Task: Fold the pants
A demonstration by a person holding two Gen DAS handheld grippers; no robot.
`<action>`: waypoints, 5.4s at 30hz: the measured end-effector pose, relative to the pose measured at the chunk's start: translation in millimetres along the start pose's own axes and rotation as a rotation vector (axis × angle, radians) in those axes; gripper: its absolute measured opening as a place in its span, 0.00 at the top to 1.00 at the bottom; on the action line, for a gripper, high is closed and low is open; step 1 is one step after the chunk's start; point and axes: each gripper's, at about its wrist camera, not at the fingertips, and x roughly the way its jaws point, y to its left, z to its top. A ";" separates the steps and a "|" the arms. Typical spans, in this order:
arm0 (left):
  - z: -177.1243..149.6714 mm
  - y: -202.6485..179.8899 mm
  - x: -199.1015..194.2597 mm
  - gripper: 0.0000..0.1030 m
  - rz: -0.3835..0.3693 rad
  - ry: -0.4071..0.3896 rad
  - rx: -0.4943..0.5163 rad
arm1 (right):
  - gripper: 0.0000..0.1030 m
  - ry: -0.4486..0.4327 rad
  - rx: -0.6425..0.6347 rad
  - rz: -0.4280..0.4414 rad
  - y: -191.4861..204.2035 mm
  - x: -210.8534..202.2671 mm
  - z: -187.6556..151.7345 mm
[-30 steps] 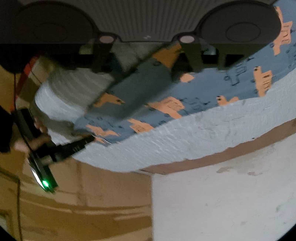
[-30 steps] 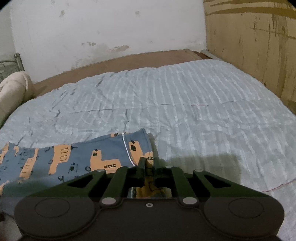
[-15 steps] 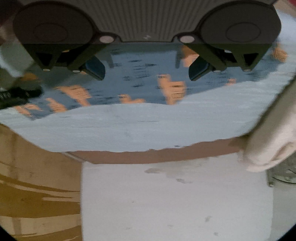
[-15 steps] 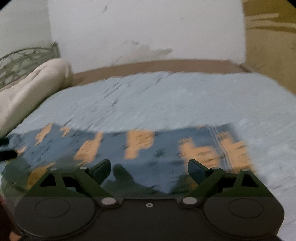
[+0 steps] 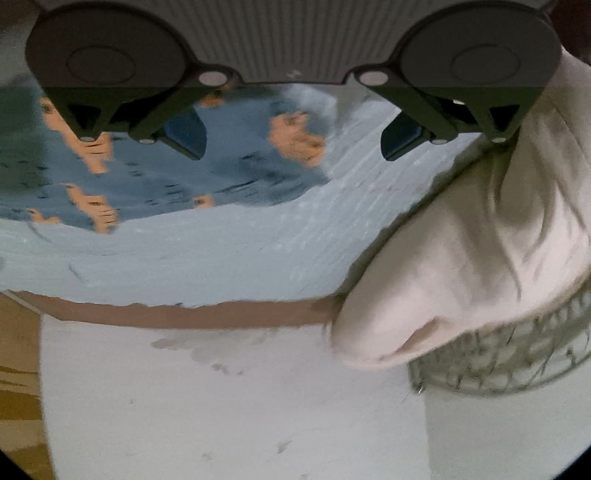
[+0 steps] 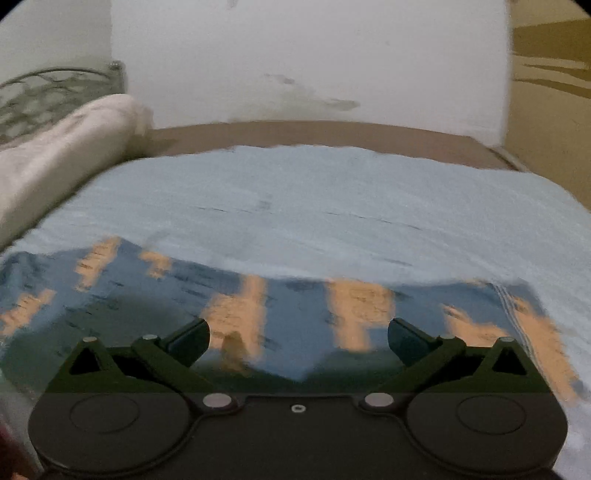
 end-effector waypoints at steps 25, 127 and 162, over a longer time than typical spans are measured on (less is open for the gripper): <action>13.9 35.6 6.5 0.85 -0.068 0.029 -0.213 | 0.05 0.000 -0.318 0.222 175.0 107.1 57.1; 49.9 -260.4 32.1 0.01 -0.793 0.265 -0.156 | 0.87 -0.314 0.196 -0.331 -95.5 -68.7 -64.8; 41.1 -278.4 75.2 0.36 -0.853 0.519 -0.335 | 0.87 -0.231 -0.354 -0.122 57.6 -46.2 -98.6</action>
